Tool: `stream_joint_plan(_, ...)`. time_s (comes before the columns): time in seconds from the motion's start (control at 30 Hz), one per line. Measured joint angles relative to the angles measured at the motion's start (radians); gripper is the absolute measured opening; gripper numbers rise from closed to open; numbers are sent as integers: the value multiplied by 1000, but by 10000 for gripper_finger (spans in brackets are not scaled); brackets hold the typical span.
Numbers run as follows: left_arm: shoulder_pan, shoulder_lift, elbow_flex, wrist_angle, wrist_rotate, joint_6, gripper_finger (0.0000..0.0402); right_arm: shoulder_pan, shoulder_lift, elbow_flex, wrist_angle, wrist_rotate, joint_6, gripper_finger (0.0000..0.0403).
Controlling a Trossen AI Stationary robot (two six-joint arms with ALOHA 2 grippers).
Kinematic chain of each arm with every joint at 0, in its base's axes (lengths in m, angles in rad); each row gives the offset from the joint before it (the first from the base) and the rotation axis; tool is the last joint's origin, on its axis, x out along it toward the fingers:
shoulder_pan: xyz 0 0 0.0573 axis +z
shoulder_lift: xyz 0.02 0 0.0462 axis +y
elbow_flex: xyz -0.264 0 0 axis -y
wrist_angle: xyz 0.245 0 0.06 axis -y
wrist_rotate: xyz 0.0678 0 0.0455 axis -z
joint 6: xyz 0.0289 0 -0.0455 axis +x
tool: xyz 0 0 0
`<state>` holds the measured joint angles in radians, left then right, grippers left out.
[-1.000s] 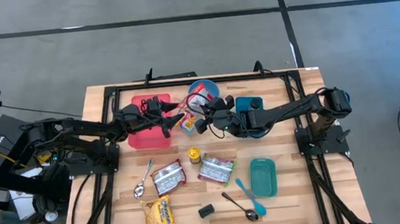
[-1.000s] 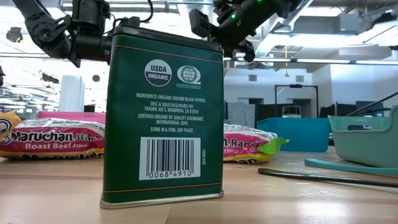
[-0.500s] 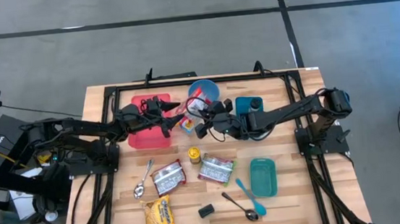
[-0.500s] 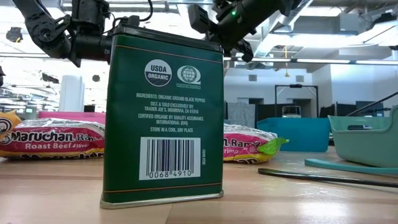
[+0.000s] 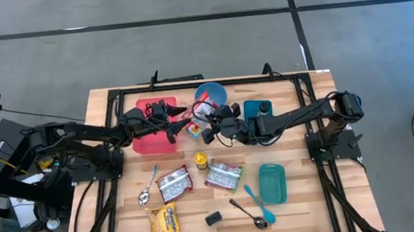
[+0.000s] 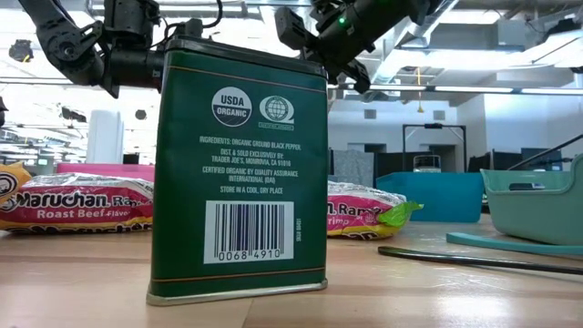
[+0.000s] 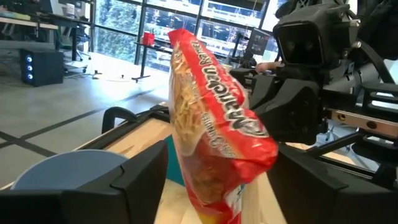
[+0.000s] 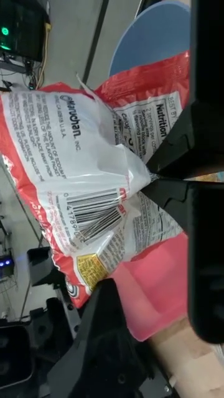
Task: Pick & Place Food Item
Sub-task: Put the orange noodle pack into the red bin
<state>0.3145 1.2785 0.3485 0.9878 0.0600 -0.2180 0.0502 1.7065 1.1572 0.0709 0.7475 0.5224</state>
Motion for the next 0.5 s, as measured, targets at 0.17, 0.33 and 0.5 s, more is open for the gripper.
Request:
stream_joint_plan(0.17, 0, 0, 0, 1, 0, 0, 196, 0, 0, 0, -6, 0, 2, 0)
stream_joint_plan(0.33, 0, 0, 0, 1, -2, 0, 144, 0, 0, 0, -6, 0, 2, 0)
stream_joint_plan(0.5, 0, 0, 0, 2, -5, 0, 103, 0, 0, 0, -7, 1, 2, 0)
